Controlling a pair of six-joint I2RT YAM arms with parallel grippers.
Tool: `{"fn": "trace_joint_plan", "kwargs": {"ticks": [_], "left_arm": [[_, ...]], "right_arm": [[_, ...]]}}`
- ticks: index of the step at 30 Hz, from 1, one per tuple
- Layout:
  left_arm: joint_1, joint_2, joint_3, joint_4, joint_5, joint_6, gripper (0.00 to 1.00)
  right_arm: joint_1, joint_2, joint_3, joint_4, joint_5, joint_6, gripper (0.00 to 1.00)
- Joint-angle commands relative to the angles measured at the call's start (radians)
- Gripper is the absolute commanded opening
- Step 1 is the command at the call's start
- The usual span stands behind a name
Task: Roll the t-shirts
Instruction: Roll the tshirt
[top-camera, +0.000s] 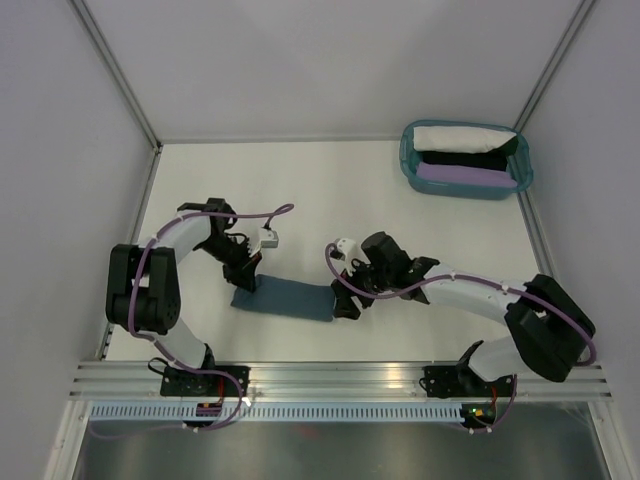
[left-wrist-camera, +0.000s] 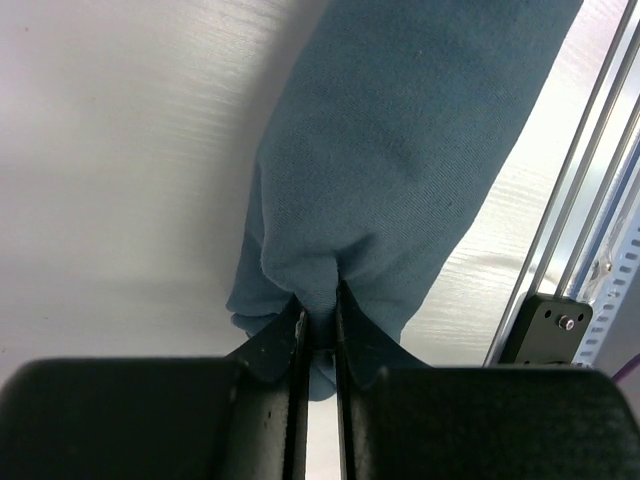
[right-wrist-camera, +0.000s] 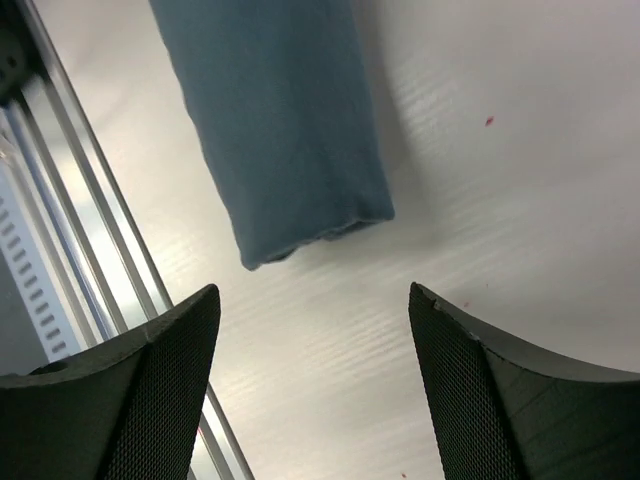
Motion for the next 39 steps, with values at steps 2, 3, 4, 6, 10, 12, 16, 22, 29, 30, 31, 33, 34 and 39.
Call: {"fn": "trace_joint_plan", "kwargs": {"ticks": [2,3,4,6,10,12,16,22,29,30,31,33,34,39], "left_arm": [[0.015,-0.004,0.018,0.018,0.019,-0.022,0.16],[0.016,-0.009,0.015,0.016,0.022,-0.023,0.18],[0.016,-0.014,0.013,0.016,0.025,-0.027,0.19],[0.018,-0.017,0.013,0.016,0.027,-0.028,0.21],[0.022,-0.021,0.018,0.016,0.028,-0.039,0.27],[0.034,-0.023,0.022,0.016,0.04,-0.043,0.38],[0.074,-0.027,0.036,0.018,0.077,-0.074,0.47],[0.153,-0.021,0.056,0.019,0.122,-0.122,0.42],[0.171,0.048,0.007,0.123,0.114,-0.238,0.04],[0.173,0.057,0.004,0.139,0.106,-0.269,0.02],[0.173,0.068,0.004,0.163,0.094,-0.28,0.02],[0.174,0.069,0.007,0.169,0.094,-0.298,0.02],[0.176,0.063,0.008,0.172,0.096,-0.3,0.02],[0.174,0.038,0.007,0.176,0.088,-0.289,0.02]], "right_arm": [[-0.001,-0.065,-0.071,0.162,0.005,0.068,0.82],[0.001,-0.056,-0.084,0.236,0.026,0.088,0.81],[-0.001,-0.041,-0.091,0.273,0.023,0.105,0.82],[0.001,-0.027,-0.11,0.383,0.017,0.168,0.82],[-0.001,0.042,-0.111,0.485,0.065,0.228,0.79],[-0.005,0.064,-0.136,0.58,0.065,0.278,0.71],[-0.028,0.119,-0.17,0.711,0.02,0.378,0.37],[-0.05,0.153,-0.216,0.806,0.011,0.495,0.07],[-0.07,0.268,-0.13,0.682,-0.003,0.533,0.0],[-0.071,0.288,-0.127,0.683,0.003,0.54,0.0],[-0.076,0.292,-0.124,0.685,0.008,0.543,0.04],[-0.079,0.291,-0.114,0.668,0.045,0.535,0.08],[-0.08,0.283,-0.108,0.651,0.059,0.523,0.13],[-0.08,0.187,-0.068,0.476,0.122,0.355,0.45]]}}
